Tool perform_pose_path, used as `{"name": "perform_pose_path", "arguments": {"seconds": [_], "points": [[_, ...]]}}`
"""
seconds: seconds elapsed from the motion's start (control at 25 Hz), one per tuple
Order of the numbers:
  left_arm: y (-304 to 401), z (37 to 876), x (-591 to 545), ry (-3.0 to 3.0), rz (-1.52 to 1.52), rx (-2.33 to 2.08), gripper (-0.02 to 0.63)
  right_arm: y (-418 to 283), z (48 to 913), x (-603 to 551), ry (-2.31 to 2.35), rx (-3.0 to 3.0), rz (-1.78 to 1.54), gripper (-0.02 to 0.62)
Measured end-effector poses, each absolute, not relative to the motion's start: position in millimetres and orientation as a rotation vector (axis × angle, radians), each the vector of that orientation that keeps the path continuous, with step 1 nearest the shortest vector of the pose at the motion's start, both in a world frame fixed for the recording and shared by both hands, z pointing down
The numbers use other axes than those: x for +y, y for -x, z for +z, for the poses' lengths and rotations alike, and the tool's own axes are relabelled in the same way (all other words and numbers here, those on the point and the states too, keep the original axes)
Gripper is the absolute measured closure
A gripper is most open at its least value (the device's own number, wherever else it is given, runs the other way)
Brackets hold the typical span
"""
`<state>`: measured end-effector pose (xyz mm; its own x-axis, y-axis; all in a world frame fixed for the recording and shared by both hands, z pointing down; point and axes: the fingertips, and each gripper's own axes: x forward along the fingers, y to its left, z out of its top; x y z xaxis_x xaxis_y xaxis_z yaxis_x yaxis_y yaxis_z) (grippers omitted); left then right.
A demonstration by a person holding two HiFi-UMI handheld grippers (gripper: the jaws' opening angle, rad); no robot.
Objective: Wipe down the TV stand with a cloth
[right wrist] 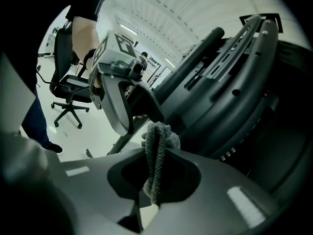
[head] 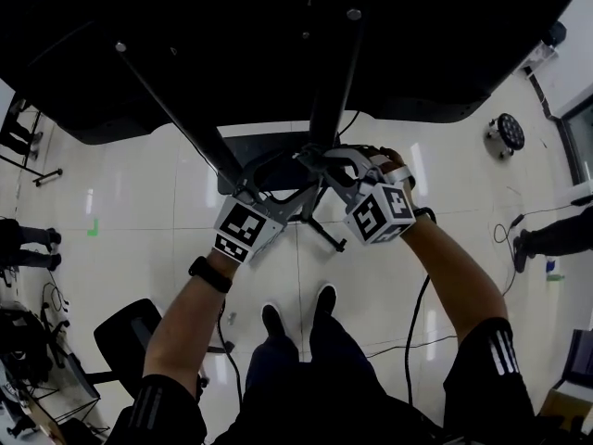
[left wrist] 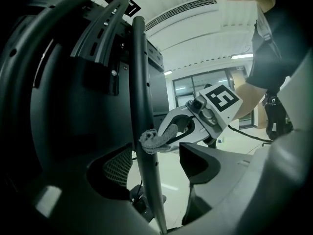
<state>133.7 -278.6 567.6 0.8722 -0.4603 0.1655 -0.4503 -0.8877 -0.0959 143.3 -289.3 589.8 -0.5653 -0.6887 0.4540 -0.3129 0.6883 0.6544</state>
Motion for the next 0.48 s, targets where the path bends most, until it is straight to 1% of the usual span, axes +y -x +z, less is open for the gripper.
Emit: {"name": "perform_pose_path", "arguments": {"seconds": [0.48], "points": [[-129, 680, -283, 3.098, -0.383, 0.764, 0.278, -146, 709, -293, -0.728, -2.155, -0.525, 0.566]]}}
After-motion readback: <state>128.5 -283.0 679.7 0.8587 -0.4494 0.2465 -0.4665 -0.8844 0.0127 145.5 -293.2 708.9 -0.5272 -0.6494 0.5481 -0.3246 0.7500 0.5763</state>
